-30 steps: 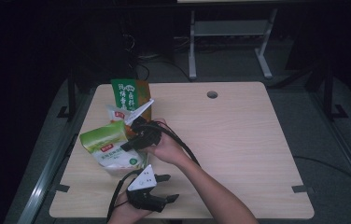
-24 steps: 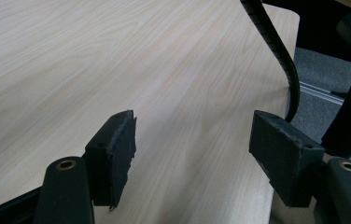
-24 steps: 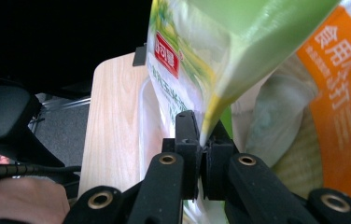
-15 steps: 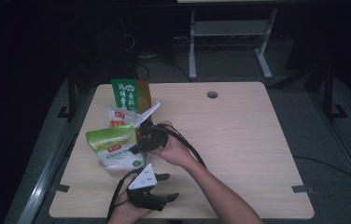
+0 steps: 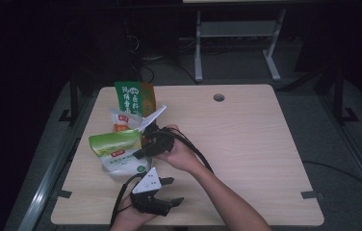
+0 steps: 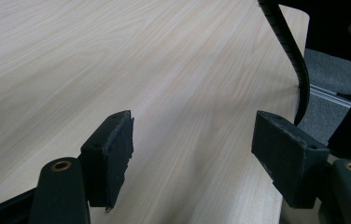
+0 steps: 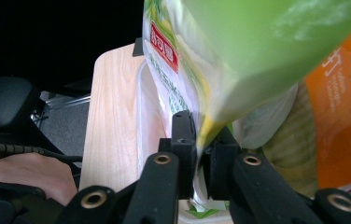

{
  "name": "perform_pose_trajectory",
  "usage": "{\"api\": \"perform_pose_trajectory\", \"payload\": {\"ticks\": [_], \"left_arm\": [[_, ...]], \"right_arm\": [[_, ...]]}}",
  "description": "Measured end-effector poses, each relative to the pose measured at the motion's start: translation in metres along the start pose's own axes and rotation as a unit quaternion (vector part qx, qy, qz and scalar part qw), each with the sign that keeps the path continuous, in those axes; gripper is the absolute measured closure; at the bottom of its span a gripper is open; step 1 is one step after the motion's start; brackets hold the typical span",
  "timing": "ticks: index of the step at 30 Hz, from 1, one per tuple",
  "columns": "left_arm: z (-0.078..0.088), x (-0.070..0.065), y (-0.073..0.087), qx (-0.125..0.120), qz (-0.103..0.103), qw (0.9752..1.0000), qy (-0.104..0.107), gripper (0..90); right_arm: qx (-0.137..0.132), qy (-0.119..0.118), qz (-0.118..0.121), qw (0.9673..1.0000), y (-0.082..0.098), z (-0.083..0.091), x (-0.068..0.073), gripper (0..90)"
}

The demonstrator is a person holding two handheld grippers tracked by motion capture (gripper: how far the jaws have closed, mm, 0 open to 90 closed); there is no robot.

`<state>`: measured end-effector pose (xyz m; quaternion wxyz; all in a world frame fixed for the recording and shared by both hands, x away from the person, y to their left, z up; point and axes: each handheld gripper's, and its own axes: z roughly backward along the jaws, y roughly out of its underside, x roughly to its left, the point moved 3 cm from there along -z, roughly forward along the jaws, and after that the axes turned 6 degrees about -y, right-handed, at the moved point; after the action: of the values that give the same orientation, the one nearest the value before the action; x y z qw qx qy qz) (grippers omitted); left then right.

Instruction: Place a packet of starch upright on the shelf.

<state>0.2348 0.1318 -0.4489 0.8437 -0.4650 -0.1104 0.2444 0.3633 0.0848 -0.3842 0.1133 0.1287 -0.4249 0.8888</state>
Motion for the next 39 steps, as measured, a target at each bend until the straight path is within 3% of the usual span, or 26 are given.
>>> {"api": "perform_pose_trajectory", "payload": {"ticks": [5,10,30,39], "left_arm": [[0.000,0.002,0.000,-0.002,0.003,1.0000,-0.003,28.3],[0.001,0.003,-0.001,-0.005,0.004,1.0000,-0.006,28.0],[-0.004,0.006,-0.008,-0.002,0.004,0.9999,-0.013,27.5],[-0.005,0.008,-0.009,-0.005,0.006,0.9999,-0.015,26.8]], "right_arm": [[-0.009,-0.009,-0.001,0.9999,0.001,0.004,0.000,75.4],[-0.021,-0.001,0.009,0.9997,0.003,0.013,0.000,73.2],[-0.045,0.034,-0.033,0.9979,0.034,0.072,-0.010,55.8],[-0.050,0.045,-0.051,0.9964,0.045,0.088,-0.014,50.3]]}}
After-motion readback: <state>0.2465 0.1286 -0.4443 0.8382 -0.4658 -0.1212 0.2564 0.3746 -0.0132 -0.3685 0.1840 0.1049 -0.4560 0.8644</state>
